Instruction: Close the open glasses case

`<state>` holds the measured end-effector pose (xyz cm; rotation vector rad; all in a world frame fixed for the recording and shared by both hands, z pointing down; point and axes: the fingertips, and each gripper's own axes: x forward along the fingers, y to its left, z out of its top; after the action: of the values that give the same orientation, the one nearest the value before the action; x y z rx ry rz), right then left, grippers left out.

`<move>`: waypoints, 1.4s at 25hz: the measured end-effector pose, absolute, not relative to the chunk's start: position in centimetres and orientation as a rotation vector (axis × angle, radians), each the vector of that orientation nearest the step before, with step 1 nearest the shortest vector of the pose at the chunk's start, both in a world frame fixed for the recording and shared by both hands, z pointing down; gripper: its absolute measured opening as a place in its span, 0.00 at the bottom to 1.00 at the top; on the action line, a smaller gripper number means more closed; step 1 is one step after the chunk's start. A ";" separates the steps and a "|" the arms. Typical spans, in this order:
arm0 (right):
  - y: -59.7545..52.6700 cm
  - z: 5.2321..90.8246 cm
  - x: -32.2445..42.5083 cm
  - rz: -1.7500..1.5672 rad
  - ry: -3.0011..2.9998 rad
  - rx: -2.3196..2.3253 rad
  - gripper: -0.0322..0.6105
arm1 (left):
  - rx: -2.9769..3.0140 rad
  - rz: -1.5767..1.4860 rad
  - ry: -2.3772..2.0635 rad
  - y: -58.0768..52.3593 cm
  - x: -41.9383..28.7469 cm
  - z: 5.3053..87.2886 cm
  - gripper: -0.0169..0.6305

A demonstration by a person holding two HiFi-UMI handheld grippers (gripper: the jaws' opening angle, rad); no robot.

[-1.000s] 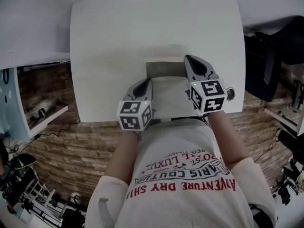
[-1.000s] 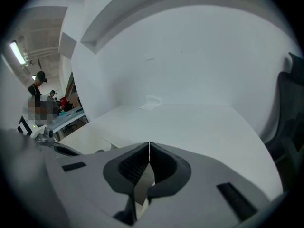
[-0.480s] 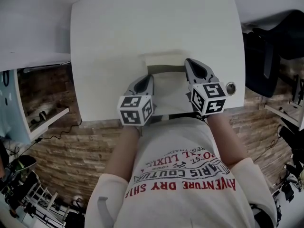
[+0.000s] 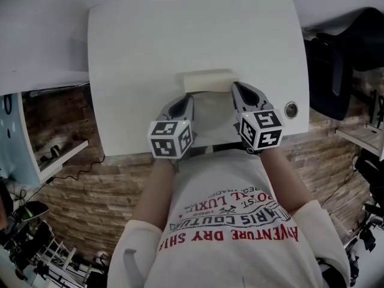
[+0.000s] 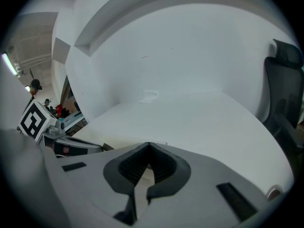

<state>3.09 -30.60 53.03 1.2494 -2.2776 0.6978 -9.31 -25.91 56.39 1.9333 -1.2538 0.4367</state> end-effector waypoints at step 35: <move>-29.2 45.7 2.1 0.580 -2.399 1.306 0.07 | 2.219 0.352 -1.337 -27.0 -8.8 46.3 0.02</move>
<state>2.12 -29.24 45.66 1.3058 -2.3987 0.5802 -8.76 -27.03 46.33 2.2191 -1.3366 0.3525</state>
